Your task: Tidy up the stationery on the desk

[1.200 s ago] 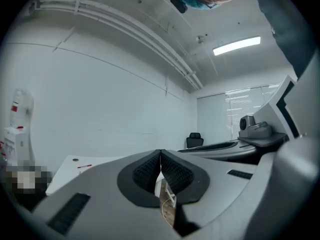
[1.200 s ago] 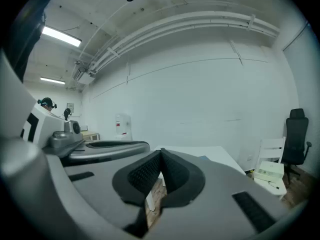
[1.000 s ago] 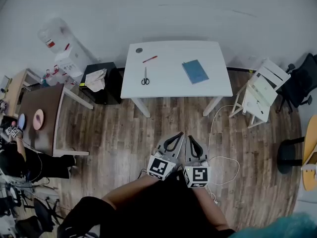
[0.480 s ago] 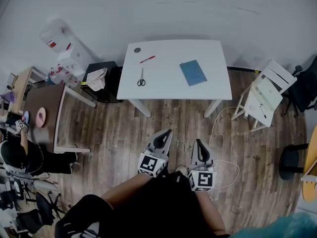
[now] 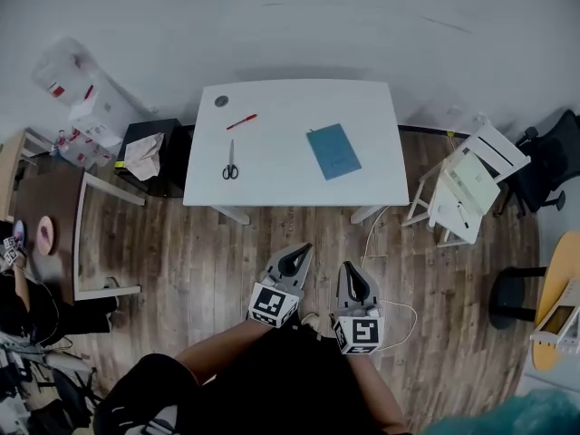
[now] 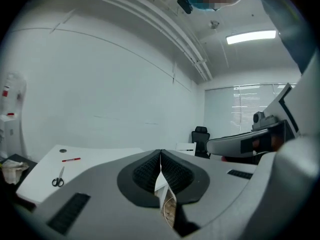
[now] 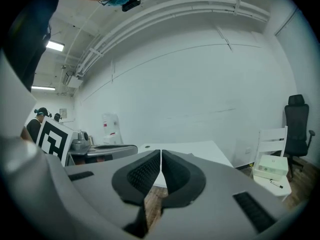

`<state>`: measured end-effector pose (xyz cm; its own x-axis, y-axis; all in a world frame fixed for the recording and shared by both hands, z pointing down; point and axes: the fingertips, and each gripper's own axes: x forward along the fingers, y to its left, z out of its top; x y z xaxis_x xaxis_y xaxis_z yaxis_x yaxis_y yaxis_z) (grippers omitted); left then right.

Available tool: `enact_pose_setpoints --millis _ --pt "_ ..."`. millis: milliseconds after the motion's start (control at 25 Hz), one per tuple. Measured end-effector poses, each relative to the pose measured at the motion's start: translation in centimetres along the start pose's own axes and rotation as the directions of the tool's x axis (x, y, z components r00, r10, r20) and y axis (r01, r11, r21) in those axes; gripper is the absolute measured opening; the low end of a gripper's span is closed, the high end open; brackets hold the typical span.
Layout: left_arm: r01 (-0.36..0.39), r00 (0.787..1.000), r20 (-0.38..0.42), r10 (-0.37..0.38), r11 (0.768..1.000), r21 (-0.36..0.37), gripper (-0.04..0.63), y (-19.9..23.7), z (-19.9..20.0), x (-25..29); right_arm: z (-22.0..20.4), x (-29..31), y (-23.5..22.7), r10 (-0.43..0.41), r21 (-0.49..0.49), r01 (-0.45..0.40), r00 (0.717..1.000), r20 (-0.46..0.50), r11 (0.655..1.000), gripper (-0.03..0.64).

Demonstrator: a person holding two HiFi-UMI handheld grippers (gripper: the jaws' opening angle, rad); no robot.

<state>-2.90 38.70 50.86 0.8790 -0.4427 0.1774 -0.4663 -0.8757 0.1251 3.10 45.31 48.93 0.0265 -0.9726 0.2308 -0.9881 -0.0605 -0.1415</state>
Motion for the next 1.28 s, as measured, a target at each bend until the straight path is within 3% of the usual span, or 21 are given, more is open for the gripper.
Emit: enact_pose_setpoints --millis 320,560,880,1120,1280 --pt "0.007 1.000 -0.019 -0.008 0.998 -0.066 0.014 11.6 1.0 7.7 0.0 13.0 -3.2 -0.061 0.023 0.064 0.993 -0.104 0.998 0.032" --pt "0.049 0.998 -0.031 -0.051 0.997 -0.066 0.014 18.5 2.4 12.4 2.8 19.4 -7.1 -0.172 0.036 0.175 0.982 -0.082 0.984 0.032" --pt "0.045 0.991 -0.119 -0.055 0.995 -0.088 0.014 23.6 -0.2 16.8 -0.8 24.3 -8.3 -0.146 0.105 0.169 0.969 -0.198 0.980 0.032" --pt "0.048 0.981 -0.184 -0.055 0.998 -0.041 0.014 26.2 -1.7 21.7 -4.4 28.5 -10.3 -0.120 0.117 0.158 0.951 -0.284 0.981 0.034" --pt "0.074 0.963 -0.259 -0.075 0.997 -0.015 0.014 27.0 -4.0 25.3 -6.1 30.8 -13.0 -0.119 0.141 0.170 0.943 -0.312 0.975 0.035"
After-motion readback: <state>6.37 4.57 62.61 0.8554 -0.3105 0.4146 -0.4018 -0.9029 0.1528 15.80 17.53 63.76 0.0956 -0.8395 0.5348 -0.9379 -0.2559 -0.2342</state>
